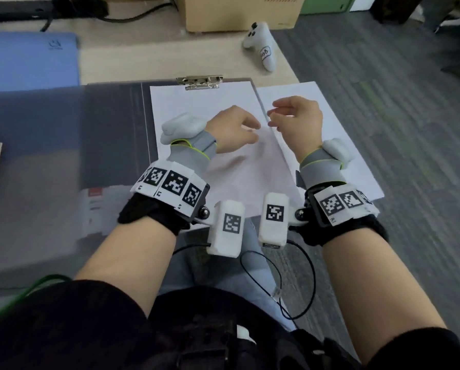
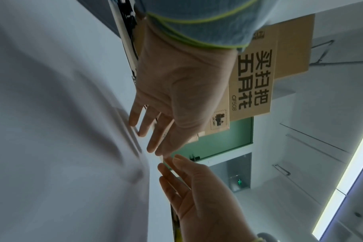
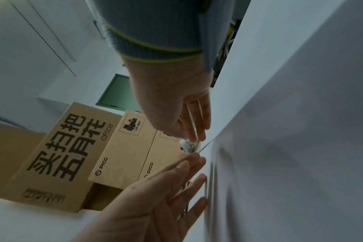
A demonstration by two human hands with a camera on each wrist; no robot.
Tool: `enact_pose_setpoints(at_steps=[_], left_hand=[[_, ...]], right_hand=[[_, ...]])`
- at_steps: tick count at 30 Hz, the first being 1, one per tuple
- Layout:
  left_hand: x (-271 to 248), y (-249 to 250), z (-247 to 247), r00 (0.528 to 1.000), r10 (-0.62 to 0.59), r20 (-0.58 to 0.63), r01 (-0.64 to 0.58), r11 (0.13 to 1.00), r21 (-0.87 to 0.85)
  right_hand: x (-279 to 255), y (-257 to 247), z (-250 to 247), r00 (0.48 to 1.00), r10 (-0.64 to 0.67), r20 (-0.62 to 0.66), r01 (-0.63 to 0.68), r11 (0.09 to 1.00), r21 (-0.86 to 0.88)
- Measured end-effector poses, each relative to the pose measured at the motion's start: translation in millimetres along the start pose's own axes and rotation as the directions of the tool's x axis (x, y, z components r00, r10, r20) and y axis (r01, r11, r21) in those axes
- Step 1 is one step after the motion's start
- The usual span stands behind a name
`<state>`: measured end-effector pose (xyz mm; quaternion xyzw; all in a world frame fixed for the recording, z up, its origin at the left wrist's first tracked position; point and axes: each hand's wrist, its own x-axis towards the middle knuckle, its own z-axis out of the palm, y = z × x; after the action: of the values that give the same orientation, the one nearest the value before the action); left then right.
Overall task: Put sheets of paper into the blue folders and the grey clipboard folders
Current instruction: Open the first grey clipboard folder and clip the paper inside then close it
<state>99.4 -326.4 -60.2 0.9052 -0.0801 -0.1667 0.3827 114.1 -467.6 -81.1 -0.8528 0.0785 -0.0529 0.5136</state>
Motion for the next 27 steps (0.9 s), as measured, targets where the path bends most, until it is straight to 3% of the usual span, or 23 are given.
enact_pose_setpoints(at_steps=[8, 14, 20, 27], left_hand=[[0.4, 35.5, 47.7, 0.995, 0.086, 0.055, -0.084, 0.995, -0.047], [5.7, 44.1, 70.8, 0.995, 0.086, 0.047, -0.082, 0.993, -0.082], [14.5, 43.4, 88.3, 0.999, 0.035, 0.029, -0.032, 0.992, -0.121], [21.0, 35.2, 91.2, 1.000, -0.011, -0.007, 0.009, 0.973, -0.230]], right_hand=[[-23.4, 40.8, -58.3, 0.975, 0.082, -0.205, -0.131, 0.962, -0.241], [-29.5, 67.8, -78.0, 0.944, 0.180, -0.277, -0.305, 0.798, -0.521], [-34.1, 77.0, -88.9, 0.927, 0.289, -0.239, -0.374, 0.771, -0.515], [-32.5, 73.7, -91.6, 0.934, 0.231, -0.271, -0.337, 0.822, -0.459]])
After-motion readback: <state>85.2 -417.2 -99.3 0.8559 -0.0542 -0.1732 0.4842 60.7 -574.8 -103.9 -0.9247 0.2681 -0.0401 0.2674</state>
